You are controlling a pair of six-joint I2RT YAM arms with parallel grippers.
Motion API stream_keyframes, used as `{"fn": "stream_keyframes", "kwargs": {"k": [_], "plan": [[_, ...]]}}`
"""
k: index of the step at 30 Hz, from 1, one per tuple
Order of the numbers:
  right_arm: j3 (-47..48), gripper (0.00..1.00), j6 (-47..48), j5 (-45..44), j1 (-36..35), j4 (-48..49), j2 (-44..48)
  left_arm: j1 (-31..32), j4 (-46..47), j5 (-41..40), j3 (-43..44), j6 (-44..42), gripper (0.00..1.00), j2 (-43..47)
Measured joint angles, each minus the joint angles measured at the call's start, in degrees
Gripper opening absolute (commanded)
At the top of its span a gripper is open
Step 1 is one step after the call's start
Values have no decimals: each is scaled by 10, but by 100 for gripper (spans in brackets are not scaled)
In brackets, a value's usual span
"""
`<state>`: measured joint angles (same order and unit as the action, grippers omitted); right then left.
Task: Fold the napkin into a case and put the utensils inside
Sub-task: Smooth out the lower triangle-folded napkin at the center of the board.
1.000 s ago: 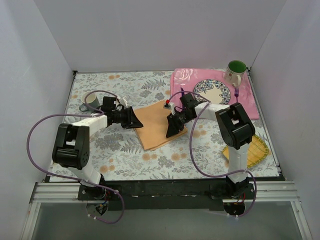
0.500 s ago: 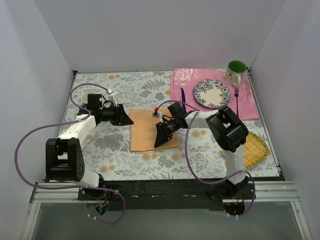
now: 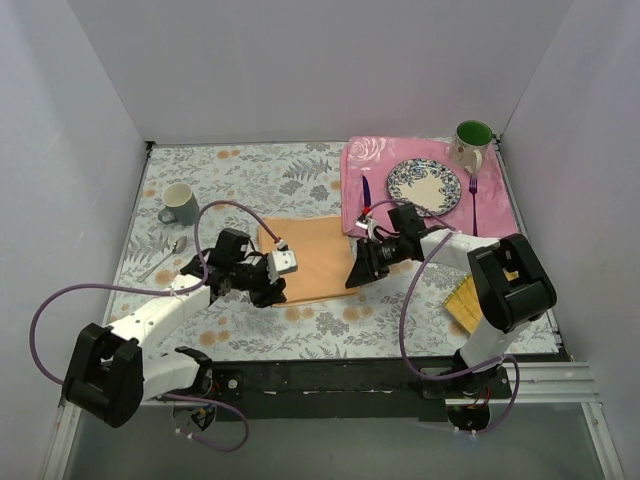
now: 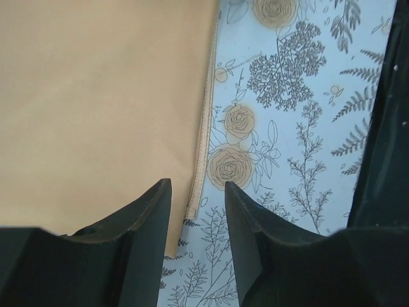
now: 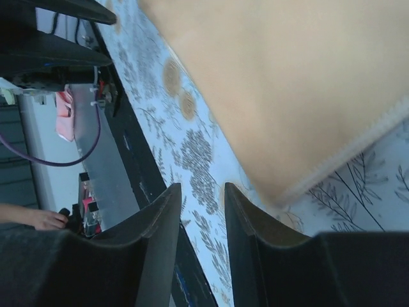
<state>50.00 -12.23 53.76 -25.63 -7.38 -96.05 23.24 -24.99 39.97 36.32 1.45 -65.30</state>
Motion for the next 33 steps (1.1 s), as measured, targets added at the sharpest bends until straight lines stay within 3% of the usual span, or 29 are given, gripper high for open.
{"fn": "stream_keyframes", "kwargs": {"k": [8,15,20,22,23,26,27,29,30,31,33], "plan": [[-15,35,0,-34,7,-31,-76,50,57,-86,-19,-42,40,-52],[-12,25,-16,-16,10,-33,-105,51,65,-111,-45,-81,28,-61],[-15,25,-16,-21,11,-31,-100,51,61,-117,-48,-91,15,-91],[-23,27,-16,-24,11,-30,-83,51,59,-116,-49,-96,15,-88],[-26,29,-17,-23,11,-29,-73,51,55,-115,-49,-97,18,-83],[-28,42,-26,-10,11,-14,-35,51,26,-93,-50,-98,52,-45],[-27,55,-30,-4,11,-6,-20,51,19,-83,-48,-87,73,-21],[-25,73,-42,7,11,12,5,51,11,-65,-30,-48,98,22],[-23,94,-50,11,10,27,17,50,13,-56,-14,-10,98,36],[-18,99,-61,15,6,49,26,49,17,-44,8,34,98,44],[-9,99,-88,19,-1,91,30,38,45,-20,51,143,98,46]]}}
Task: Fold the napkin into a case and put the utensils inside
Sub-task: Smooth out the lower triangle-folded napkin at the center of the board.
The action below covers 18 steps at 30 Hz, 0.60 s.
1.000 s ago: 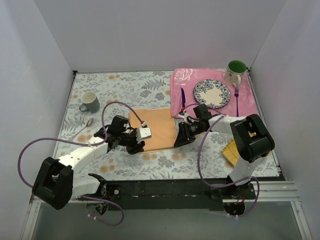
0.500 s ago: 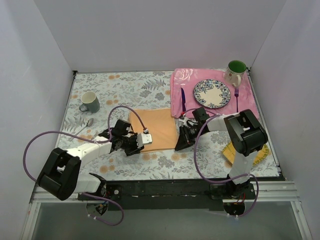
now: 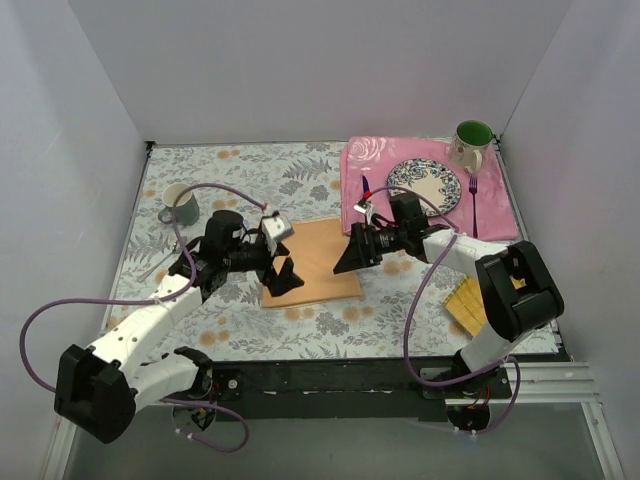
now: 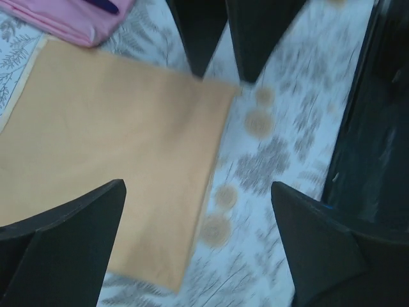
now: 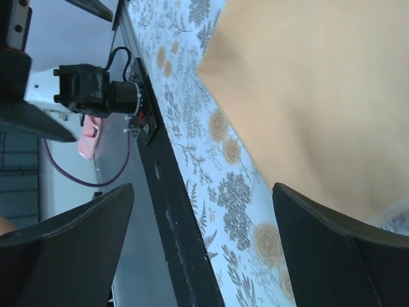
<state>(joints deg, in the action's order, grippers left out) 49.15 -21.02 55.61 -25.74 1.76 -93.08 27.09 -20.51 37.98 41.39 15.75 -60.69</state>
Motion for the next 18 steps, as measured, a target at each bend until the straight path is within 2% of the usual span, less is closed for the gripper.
{"fn": "stream_keyframes", "kwargs": {"k": [5,10,13,18], "plan": [[18,99,-94,10,-39,116,-38,-42,122,26,4,346,98,-9],[17,99,-180,18,-73,226,-111,-122,304,90,-155,654,98,-59],[17,99,-203,26,-78,257,-160,-157,363,96,-231,759,98,-111],[15,99,-198,35,-74,250,-199,-202,395,85,-259,810,98,-162]]}}
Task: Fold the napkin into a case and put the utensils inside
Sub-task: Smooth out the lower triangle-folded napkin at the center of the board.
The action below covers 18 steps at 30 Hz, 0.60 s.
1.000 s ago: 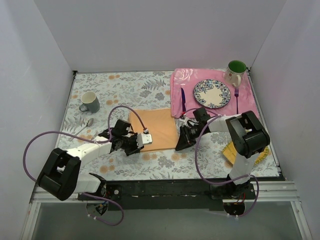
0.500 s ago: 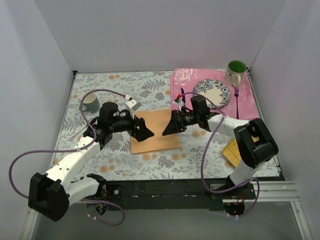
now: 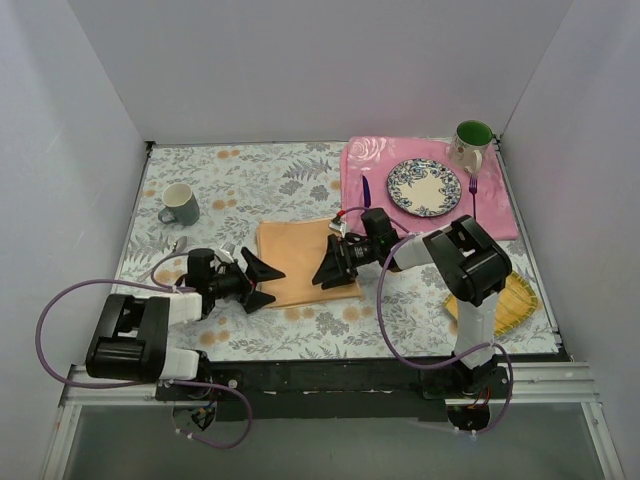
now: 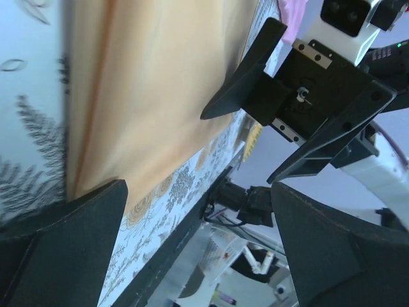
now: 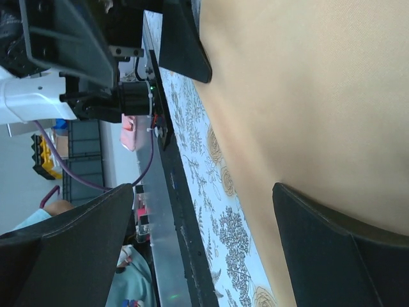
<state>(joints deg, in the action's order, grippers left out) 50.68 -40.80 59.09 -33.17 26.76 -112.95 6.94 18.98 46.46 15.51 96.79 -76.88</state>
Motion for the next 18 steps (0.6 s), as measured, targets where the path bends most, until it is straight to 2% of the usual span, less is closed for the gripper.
{"fn": "stream_keyframes", "kwargs": {"k": [3,7,11,14,16,17,18], "plan": [[0,99,13,7,1,0,-2,-40,14,17,-7,19,98,-23],[0,99,40,20,0,-8,-5,-52,23,45,-11,23,98,-22],[1,98,100,31,-1,-62,8,-54,-27,67,-5,8,98,53],[12,97,176,37,-4,-154,27,-55,-39,76,38,0,98,98],[37,79,211,31,-7,-208,31,-58,-26,72,66,3,98,101],[57,65,224,26,-8,-227,29,-59,-17,68,74,4,98,100],[83,57,232,23,-11,-243,27,-61,-9,62,83,6,91,96]]}}
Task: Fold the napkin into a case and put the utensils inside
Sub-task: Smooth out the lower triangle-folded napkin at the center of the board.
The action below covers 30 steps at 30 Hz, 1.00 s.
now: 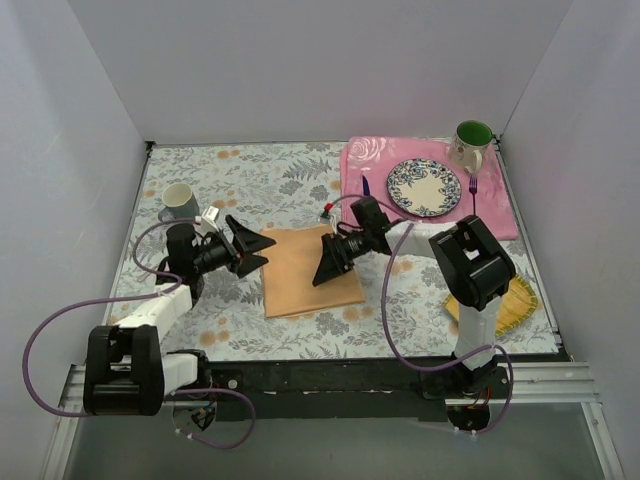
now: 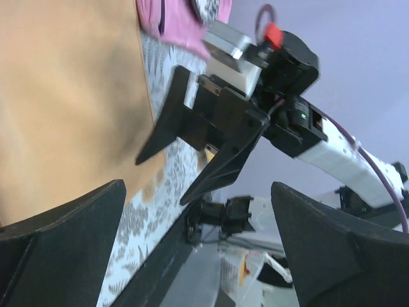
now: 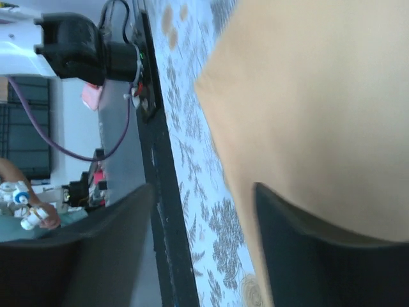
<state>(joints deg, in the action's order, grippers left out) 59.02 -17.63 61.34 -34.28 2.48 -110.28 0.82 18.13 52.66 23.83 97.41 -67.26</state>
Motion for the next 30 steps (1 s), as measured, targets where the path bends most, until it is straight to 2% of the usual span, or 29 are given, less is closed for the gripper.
{"fn": "stream_keyframes", "kwargs": {"k": [1,2,3,6,10,15,23,30], "plan": [[32,49,8,-4,-4,-9,-5,-1,6,-9,11,0,85,-6],[69,33,14,-10,-7,-13,-11,-3,7,-18,25,-2,79,-16],[102,28,20,-18,-10,-10,-17,-3,-5,-32,45,-13,66,-29],[179,23,30,-42,-20,-4,-43,-3,-57,-75,130,-73,47,-87],[219,21,35,-76,-39,3,-91,-10,-118,-99,218,-157,42,-166],[215,20,37,-104,-62,-7,-137,-22,-151,-100,233,-201,34,-222],[171,19,20,-111,-70,7,-139,-17,-86,-67,232,-161,33,-301],[149,20,4,-108,-71,21,-139,-18,-68,-89,231,-136,31,-379]]}}
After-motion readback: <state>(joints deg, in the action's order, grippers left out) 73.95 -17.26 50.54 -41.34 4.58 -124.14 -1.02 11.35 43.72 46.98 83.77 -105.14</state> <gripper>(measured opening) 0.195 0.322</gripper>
